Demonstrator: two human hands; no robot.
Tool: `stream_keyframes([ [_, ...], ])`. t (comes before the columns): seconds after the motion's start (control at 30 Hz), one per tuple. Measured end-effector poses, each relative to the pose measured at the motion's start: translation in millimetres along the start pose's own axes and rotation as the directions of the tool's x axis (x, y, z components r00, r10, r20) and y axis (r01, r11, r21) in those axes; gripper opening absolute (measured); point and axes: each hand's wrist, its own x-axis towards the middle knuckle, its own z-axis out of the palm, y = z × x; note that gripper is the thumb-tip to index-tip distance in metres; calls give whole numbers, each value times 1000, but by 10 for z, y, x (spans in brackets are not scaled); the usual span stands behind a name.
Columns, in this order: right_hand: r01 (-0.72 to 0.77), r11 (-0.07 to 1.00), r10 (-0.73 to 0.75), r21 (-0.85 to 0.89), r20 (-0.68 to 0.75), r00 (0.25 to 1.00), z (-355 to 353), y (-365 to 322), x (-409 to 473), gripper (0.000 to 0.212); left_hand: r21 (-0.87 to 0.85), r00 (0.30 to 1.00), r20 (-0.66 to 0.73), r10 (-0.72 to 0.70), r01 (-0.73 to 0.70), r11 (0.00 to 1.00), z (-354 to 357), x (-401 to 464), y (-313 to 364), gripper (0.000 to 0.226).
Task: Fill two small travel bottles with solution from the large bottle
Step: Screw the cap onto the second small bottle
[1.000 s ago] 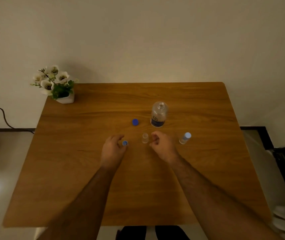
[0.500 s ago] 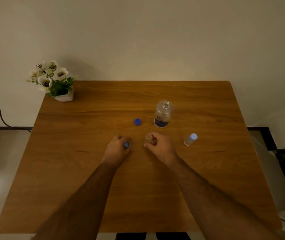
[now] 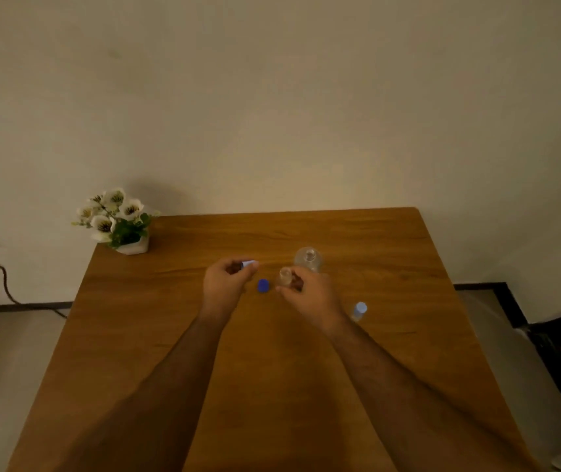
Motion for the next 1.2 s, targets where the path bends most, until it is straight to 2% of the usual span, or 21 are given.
stream_keyframes([
  [0.13, 58, 998, -57, 2, -92, 994, -458, -495, 121, 23, -314, 1000, 12, 17, -12, 949, -27, 106, 772, 12],
  [0.27, 144, 989, -136, 38, -165, 977, -898, -939, 161, 14, -432, 990, 69, 124, -83, 898, -59, 119, 1505, 14],
  [0.33, 184, 982, -170, 46, -216, 962, -1117, -1153, 171, 19, -469, 978, 82, 191, -131, 873, -66, 113, 1857, 14],
  [0.47, 238, 970, -215, 51, -278, 936, -1489, -1496, 194, 26, -435, 949, 83, 305, -241, 867, -57, 94, 2448, 21],
  [0.63, 342, 938, -300, 59, -355, 885, -1853, -1808, 212, 23, -362, 909, 61, 413, -366, 858, -21, 15, 3012, 12],
  [0.9, 447, 892, -376, 64, -442, 814, -2281, -2251, 226, 22, -420, 864, 62, 499, -431, 799, 96, -96, 3705, 16],
  [1.07, 487, 873, -411, 41, -476, 777, -2464, -2432, 229, 20, -480, 839, 36, 543, -462, 746, 117, -158, 3978, 18],
  [1.2, 493, 870, -418, 28, -490, 765, -2584, -2525, 237, 22, -466, 809, 41, 587, -504, 727, 111, -195, 4114, 16],
])
